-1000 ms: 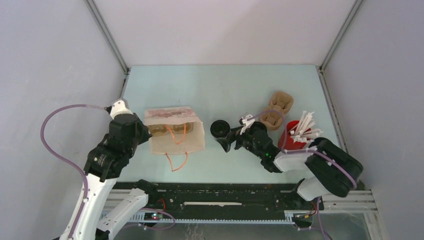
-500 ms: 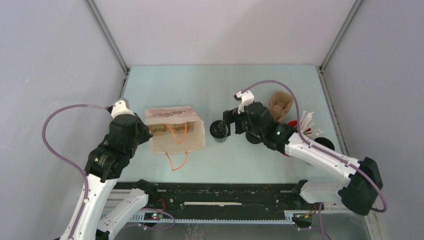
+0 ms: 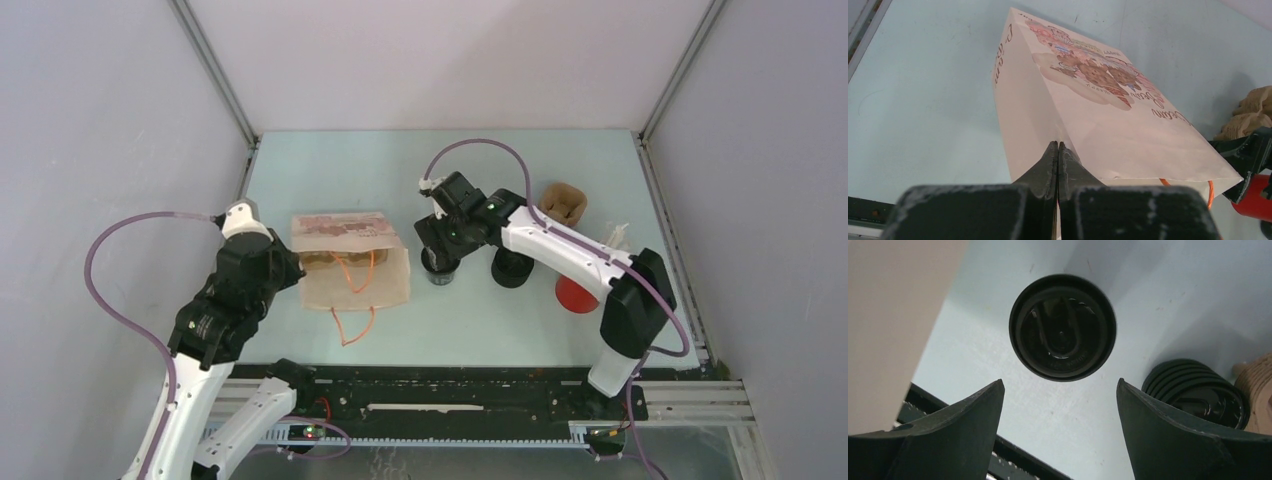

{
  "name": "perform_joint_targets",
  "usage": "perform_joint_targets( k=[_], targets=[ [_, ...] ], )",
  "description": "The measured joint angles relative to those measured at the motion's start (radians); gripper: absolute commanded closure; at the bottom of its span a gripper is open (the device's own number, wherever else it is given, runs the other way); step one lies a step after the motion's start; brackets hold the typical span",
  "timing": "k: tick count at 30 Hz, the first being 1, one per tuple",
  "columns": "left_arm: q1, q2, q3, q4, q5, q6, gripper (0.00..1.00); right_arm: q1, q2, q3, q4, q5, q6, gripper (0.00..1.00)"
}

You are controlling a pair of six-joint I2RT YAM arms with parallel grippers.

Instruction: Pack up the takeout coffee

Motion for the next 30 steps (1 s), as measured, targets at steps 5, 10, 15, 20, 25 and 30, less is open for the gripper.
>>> perform_joint_targets(
  k=[5,10,15,20,25,30],
  targets=[
    [0.000,-0.008,-0.013,0.003,0.006,0.000,1.00,-0.001,0.080,0.117,-0.113,-0.012,-0.026,0.05],
    [0.000,-0.010,-0.021,0.003,0.019,0.001,1.00,-0.001,0.151,0.218,-0.167,-0.034,-0.052,0.05],
    [0.000,-0.011,-0.021,0.004,0.022,0.008,1.00,-0.002,0.247,0.296,-0.225,-0.042,-0.075,0.07],
    [0.000,-0.012,-0.021,0.004,0.022,0.010,1.00,-0.008,0.308,0.343,-0.265,-0.042,-0.091,0.09],
    [0.000,-0.013,-0.021,0.005,0.022,0.016,1.00,-0.013,0.342,0.378,-0.290,-0.037,-0.101,0.12],
    [0.000,-0.013,-0.021,0.007,0.021,0.016,1.00,-0.015,0.354,0.395,-0.305,-0.021,-0.109,0.18]
  ],
)
